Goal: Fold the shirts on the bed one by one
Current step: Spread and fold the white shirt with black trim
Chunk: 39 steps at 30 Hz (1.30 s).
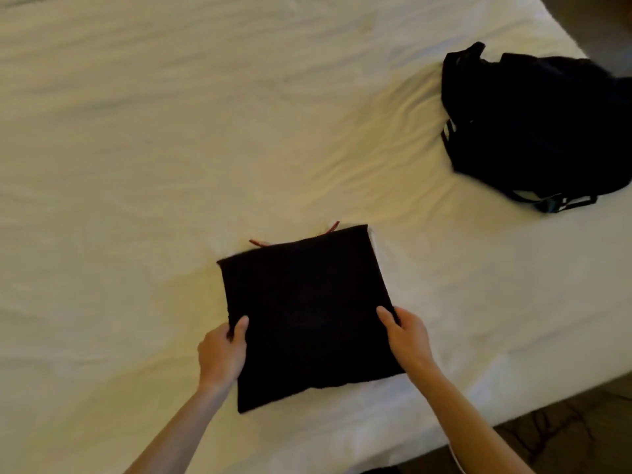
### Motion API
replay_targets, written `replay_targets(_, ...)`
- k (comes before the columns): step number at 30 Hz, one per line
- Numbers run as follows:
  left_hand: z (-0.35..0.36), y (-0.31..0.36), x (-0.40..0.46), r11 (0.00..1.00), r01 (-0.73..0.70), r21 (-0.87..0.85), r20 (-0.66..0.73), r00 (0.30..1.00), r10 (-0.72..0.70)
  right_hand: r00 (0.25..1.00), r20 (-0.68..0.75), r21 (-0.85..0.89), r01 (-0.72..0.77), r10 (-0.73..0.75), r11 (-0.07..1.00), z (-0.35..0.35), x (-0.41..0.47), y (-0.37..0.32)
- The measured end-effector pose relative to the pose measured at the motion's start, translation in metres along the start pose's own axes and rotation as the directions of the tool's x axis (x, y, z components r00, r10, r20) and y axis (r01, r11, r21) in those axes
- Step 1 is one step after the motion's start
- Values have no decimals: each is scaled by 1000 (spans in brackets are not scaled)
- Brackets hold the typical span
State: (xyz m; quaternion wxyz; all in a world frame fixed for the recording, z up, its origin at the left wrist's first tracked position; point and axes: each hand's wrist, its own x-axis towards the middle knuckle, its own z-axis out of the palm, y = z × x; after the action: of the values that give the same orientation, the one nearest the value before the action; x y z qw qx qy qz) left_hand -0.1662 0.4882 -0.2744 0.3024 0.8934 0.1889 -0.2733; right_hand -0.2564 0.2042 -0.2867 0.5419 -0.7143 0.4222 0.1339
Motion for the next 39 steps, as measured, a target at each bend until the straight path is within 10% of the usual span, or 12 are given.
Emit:
replay_targets(4,23,21,-20,978,-147,146,-346,919,189,999,42,-53,-30,32,998,-41,-1,3)
replay_targets(8,38,97,19,780,-582,231,31,806,592,959,242,33,-160,147,987,-54,-13,7)
replay_targets(11,51,144,54,719,-604,343,375,790,484,920,273,281,-355,280,892,-46,-22,22)
replay_targets(18,61,200,88,720,-534,443,482,819,310,837,455,767,-542,305,343,-15,-42,57)
replay_targets(26,74,216,84,724,-527,445,598,776,197,822,482,701,-570,304,429,3,-44,55)
replay_targets(33,68,263,73,808,-552,207,434,792,430,947,227,803,-314,227,507,-40,-19,13)
replay_targets(39,34,354,37,800,-522,-297,259,762,594,956,-260,688,280,-134,670,-109,-16,-67)
